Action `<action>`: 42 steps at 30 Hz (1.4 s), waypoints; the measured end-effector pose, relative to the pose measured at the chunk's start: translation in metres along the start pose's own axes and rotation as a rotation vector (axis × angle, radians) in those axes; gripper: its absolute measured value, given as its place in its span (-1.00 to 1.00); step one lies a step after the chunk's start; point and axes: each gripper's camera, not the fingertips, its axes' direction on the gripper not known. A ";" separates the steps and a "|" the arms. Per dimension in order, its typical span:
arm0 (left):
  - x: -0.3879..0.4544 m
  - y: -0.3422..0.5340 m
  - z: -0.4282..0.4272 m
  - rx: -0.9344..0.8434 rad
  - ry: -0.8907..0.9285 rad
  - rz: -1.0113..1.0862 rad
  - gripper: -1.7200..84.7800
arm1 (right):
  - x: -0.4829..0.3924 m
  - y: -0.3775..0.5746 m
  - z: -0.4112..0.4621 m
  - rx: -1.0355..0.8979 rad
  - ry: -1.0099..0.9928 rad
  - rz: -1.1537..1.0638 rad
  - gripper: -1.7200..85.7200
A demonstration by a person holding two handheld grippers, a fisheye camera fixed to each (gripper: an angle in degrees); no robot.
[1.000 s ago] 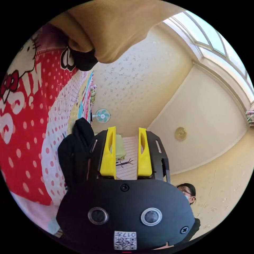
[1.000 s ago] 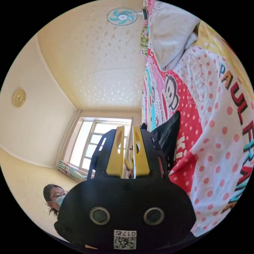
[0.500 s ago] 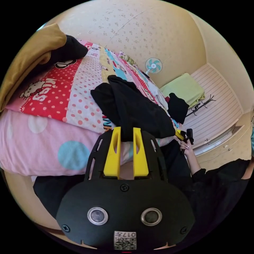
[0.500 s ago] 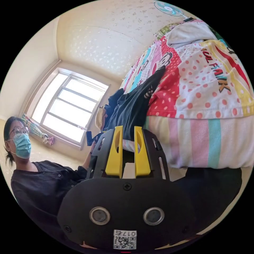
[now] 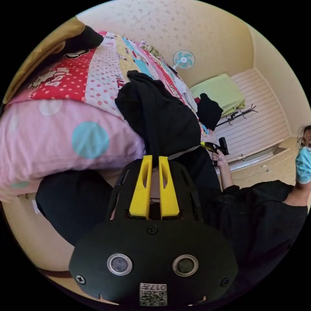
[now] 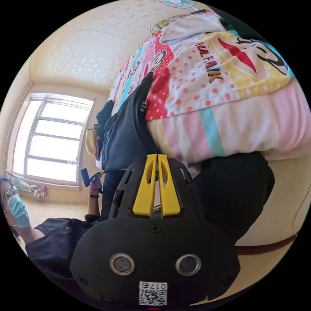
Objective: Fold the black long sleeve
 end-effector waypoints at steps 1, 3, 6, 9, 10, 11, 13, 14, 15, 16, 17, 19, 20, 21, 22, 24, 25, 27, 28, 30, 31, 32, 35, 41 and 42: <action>0.004 0.000 -0.009 0.046 0.016 -0.005 -0.85 | -0.003 0.002 -0.001 0.012 0.032 0.006 -0.93; 0.015 -0.004 -0.025 0.113 -0.011 0.004 -0.84 | -0.022 0.010 -0.011 0.094 0.176 -0.019 -0.92; 0.044 -0.025 -0.041 0.155 -0.134 0.063 -0.78 | -0.059 0.015 -0.015 0.190 0.189 -0.167 -0.90; 0.062 -0.057 -0.021 0.111 -0.214 0.115 -0.73 | -0.086 0.010 0.005 0.203 0.136 -0.290 -0.87; 0.063 -0.069 -0.004 0.074 -0.220 0.110 -0.73 | -0.090 0.008 0.012 0.197 0.127 -0.302 -0.87; 0.062 -0.078 0.017 0.018 -0.225 0.095 -0.74 | -0.097 0.005 0.027 0.177 0.108 -0.325 -0.85; 0.057 -0.085 0.048 -0.083 -0.275 0.056 -0.77 | -0.104 0.004 0.050 0.141 0.095 -0.348 -0.83; 0.057 -0.084 0.060 -0.106 -0.346 0.038 -0.81 | -0.106 0.004 0.064 0.119 0.099 -0.348 -0.83; 0.059 -0.083 0.062 -0.095 -0.370 0.042 -0.83 | -0.108 0.007 0.076 0.104 0.099 -0.351 -0.82; 0.064 -0.079 0.062 -0.062 -0.385 0.057 -0.87 | -0.109 0.009 0.080 0.100 0.099 -0.353 -0.82; 0.067 -0.075 0.060 -0.028 -0.376 0.058 -0.92 | -0.109 0.014 0.089 0.096 0.102 -0.359 -0.82; 0.068 -0.069 0.054 0.001 -0.332 0.052 -0.96 | -0.106 0.021 0.099 0.096 0.119 -0.356 -0.83; 0.067 -0.066 0.051 0.006 -0.291 0.048 -0.97 | -0.103 0.024 0.105 0.096 0.137 -0.350 -0.84; 0.066 -0.064 0.049 0.010 -0.269 0.042 -0.97 | -0.099 0.027 0.110 0.095 0.151 -0.348 -0.85; 0.066 -0.060 0.044 0.028 -0.221 0.032 -0.98 | -0.098 0.028 0.112 0.096 0.155 -0.350 -0.85; 0.068 -0.053 0.032 0.061 -0.133 0.018 -0.98 | -0.093 0.035 0.117 0.123 0.154 -0.367 -0.88; 0.073 -0.046 0.024 0.084 -0.091 0.027 -0.98 | -0.092 0.038 0.117 0.131 0.154 -0.371 -0.89; 0.079 -0.035 0.013 0.100 -0.110 0.019 -0.98 | -0.085 0.044 0.123 0.139 0.185 -0.364 -0.91; 0.077 -0.028 0.012 0.095 -0.184 -0.018 -0.98 | -0.083 0.045 0.126 0.129 0.201 -0.357 -0.92; 0.065 -0.021 0.021 0.068 -0.284 -0.077 -0.98 | -0.077 0.046 0.136 0.097 0.233 -0.328 -0.94; 0.053 -0.019 0.031 0.039 -0.278 -0.124 -0.97 | -0.076 0.047 0.137 0.099 0.234 -0.320 -0.94; 0.046 -0.017 0.037 0.024 -0.251 -0.156 -0.97 | -0.078 0.048 0.138 0.097 0.257 -0.309 -0.94; 0.056 -0.017 0.031 0.084 -0.338 -0.160 -0.94 | -0.091 0.057 0.143 0.113 0.378 -0.331 -0.95; 0.099 -0.078 0.021 0.191 -0.354 0.118 -0.83 | -0.096 0.072 0.163 0.129 0.502 -0.386 -0.95; 0.099 -0.089 0.024 0.184 -0.360 0.130 -0.82 | -0.093 0.074 0.164 0.137 0.491 -0.401 -0.95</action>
